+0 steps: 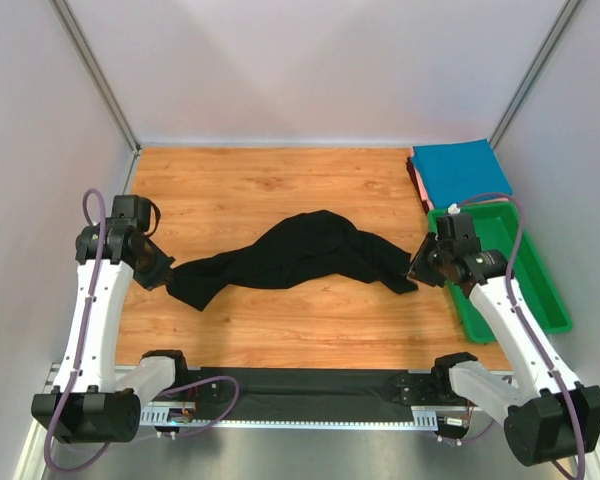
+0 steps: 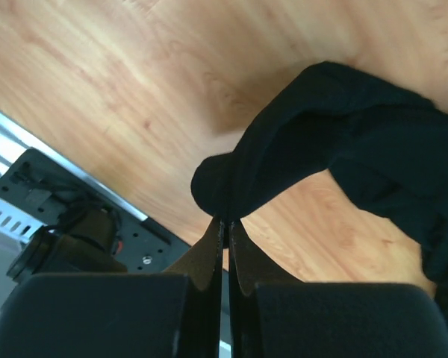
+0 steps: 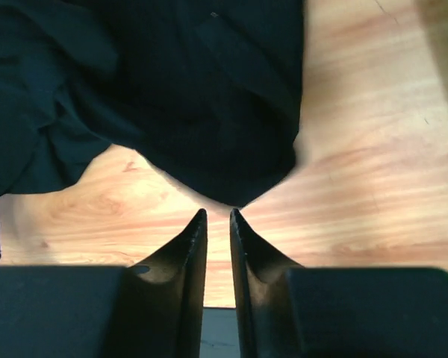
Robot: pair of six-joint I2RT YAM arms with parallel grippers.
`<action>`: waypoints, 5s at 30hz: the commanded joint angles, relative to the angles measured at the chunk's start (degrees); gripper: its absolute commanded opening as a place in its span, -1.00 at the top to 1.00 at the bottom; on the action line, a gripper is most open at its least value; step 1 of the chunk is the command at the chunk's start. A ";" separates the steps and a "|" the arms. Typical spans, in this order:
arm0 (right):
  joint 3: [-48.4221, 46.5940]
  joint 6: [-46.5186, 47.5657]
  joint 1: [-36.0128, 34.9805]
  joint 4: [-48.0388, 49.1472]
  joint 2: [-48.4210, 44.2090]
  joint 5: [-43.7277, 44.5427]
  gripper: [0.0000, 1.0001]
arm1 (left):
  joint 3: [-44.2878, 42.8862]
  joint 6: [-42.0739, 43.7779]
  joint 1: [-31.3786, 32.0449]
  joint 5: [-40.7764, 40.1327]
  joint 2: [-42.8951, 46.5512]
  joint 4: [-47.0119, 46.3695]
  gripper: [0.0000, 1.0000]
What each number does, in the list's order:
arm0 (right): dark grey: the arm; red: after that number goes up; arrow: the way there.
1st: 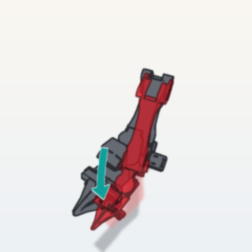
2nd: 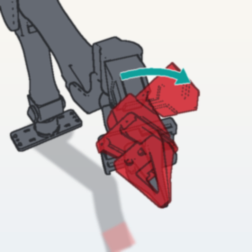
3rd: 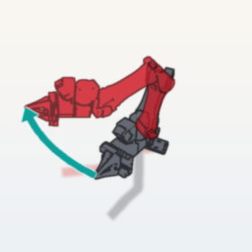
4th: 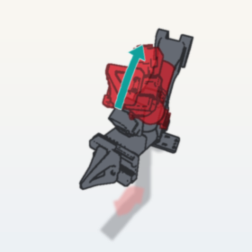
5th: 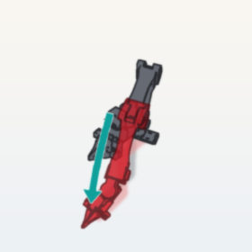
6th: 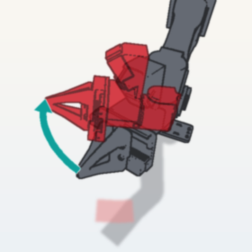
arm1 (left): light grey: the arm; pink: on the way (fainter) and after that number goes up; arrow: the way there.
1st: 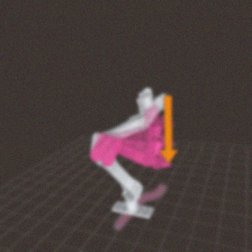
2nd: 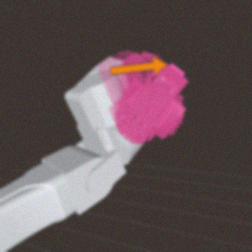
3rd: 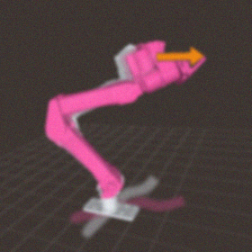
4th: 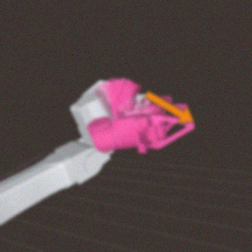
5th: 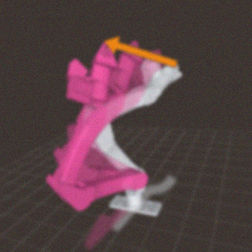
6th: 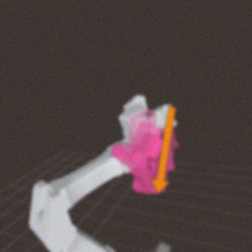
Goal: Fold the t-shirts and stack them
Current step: Flatten the tshirt out
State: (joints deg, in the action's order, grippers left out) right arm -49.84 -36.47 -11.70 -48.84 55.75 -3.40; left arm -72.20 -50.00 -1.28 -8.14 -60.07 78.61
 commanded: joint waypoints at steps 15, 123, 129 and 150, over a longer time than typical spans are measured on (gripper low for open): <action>-20.28 0.56 -4.46 8.92 33.00 -6.58 0.19 | 0.67 1.39 -0.30 -8.11 -1.71 -0.30 1.00; -30.05 26.27 0.81 13.07 52.54 -0.29 0.56 | 0.84 8.69 0.14 -9.79 -19.64 -12.60 1.00; -30.83 23.38 0.81 12.64 45.78 6.10 0.99 | -1.44 4.66 0.14 -7.34 -19.99 -12.34 1.00; -75.00 -2.03 5.47 -34.57 24.02 -1.08 0.99 | -42.73 -9.67 0.57 7.61 -5.15 8.72 1.00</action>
State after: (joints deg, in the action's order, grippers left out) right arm -129.82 -32.91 -6.13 -72.75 86.00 1.74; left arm -108.47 -57.10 -0.78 -2.92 -69.84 76.05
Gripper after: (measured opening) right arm 0.011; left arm 0.008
